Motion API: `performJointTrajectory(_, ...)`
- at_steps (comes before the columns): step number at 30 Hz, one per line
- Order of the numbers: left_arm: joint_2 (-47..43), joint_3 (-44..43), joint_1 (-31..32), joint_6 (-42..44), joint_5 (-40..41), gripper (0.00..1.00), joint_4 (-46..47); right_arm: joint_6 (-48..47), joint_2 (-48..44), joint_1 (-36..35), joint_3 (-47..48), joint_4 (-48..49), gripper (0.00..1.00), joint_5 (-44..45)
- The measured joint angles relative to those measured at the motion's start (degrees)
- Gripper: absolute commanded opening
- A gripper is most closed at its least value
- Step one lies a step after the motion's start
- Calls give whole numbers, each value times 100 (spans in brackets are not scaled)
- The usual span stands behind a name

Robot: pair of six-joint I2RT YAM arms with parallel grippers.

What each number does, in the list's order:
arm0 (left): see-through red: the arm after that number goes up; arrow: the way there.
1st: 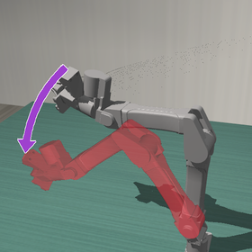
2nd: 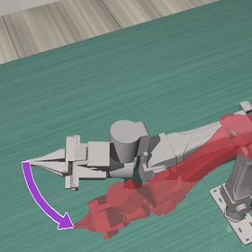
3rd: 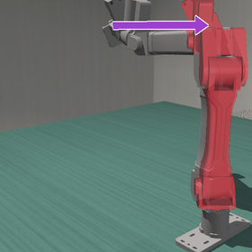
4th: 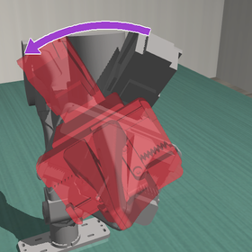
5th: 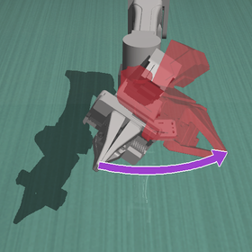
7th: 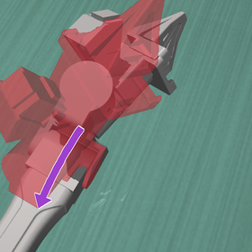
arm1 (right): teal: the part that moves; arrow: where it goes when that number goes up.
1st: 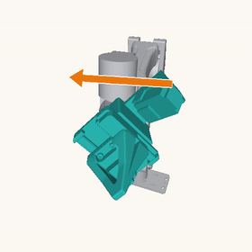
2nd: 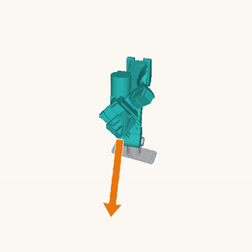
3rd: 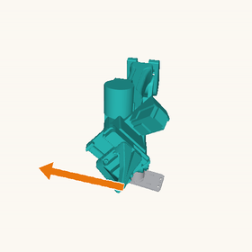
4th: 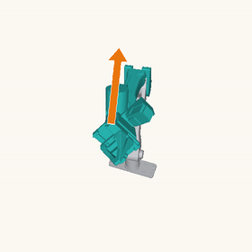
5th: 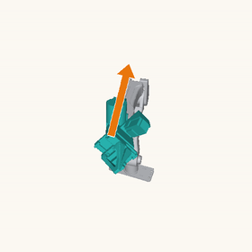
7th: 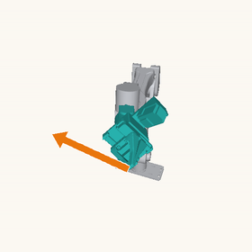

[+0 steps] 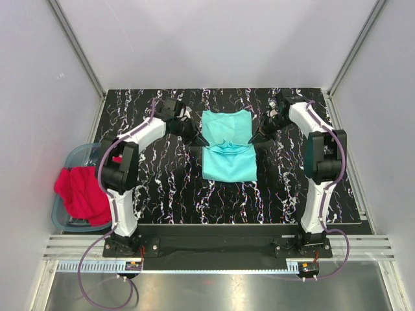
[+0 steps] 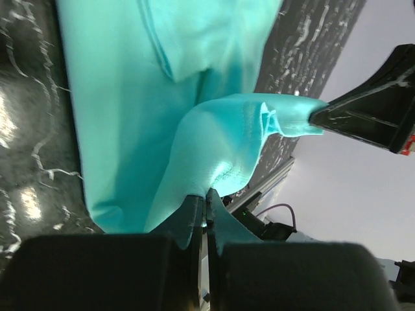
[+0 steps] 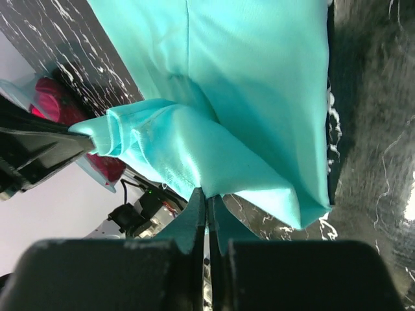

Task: Fold and stack the t-shirts
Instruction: Fold the tshirt

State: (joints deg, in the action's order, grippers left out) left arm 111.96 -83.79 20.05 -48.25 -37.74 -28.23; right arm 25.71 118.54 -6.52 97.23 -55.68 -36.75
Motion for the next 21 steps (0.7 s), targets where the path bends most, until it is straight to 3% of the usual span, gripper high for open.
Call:
performJointTrajectory(4,319,-33,-68,72,-11,1,-74,-2,326,31,245,-9,0,-44)
performJointTrajectory(11,798,-271,-103,238,-105,11,-271,2,590,37,282,33,3,-48)
performJointTrajectory(14,905,-424,-107,323,-105,25,-321,28,669,37,282,59,11,-42)
performJointTrajectory(15,922,-470,-109,350,-105,35,-350,26,684,37,282,70,13,-35)
performJointTrajectory(16,933,-525,-116,411,-83,42,-396,28,704,37,282,85,24,-28)
performJointTrajectory(18,944,-717,-125,560,7,55,-603,46,737,39,297,94,35,-20)
performJointTrajectory(19,946,-824,-129,654,70,59,-688,46,769,44,348,81,47,-13)
performJointTrajectory(21,946,-1036,-138,791,173,62,-844,15,866,52,551,13,55,94)
